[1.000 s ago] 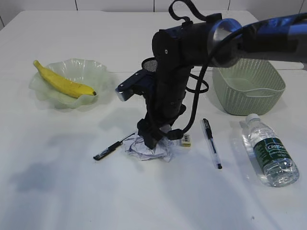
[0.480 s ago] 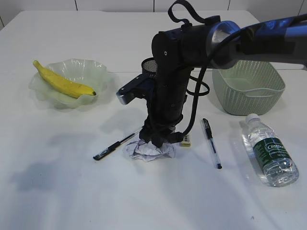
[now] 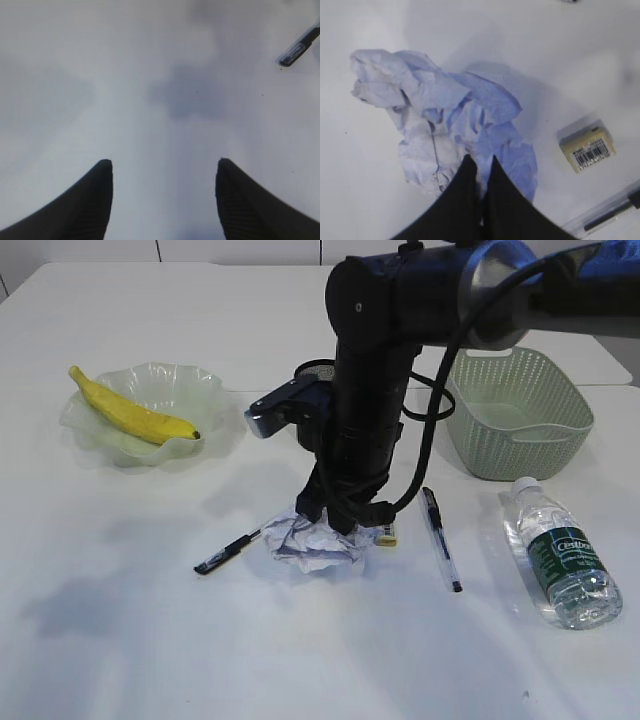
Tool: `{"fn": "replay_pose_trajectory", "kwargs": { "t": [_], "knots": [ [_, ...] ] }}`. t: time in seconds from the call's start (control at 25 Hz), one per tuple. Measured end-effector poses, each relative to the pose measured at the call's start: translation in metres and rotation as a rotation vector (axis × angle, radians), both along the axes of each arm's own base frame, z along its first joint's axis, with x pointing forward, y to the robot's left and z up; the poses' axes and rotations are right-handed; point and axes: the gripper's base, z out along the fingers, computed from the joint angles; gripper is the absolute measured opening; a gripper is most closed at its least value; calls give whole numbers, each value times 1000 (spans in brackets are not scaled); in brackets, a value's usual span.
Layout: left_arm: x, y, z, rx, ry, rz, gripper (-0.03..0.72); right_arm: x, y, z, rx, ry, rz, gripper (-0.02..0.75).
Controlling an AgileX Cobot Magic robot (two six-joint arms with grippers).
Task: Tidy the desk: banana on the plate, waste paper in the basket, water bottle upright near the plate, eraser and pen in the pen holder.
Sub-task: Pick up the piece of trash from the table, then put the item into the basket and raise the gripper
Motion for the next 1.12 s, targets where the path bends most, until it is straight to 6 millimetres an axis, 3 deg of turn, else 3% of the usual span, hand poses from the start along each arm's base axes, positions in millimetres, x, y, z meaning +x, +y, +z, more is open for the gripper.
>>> {"fn": "replay_pose_trajectory", "kwargs": {
  "t": [0.24, 0.44, 0.76, 1.12],
  "knots": [
    [0, 0, 0, 0, 0, 0, 447, -2, -7, 20, 10, -25, -15, -8],
    [0, 0, 0, 0, 2, 0, 442, 3, -27, 42, 42, -58, -94, -8],
    [0, 0, 0, 0, 6, -1, 438, 13, -86, 85, 96, -136, -251, -8],
    [-1, 0, 0, -1, 12, -2, 428, 5, -155, 95, 79, -131, -409, -8]
  ]
}}
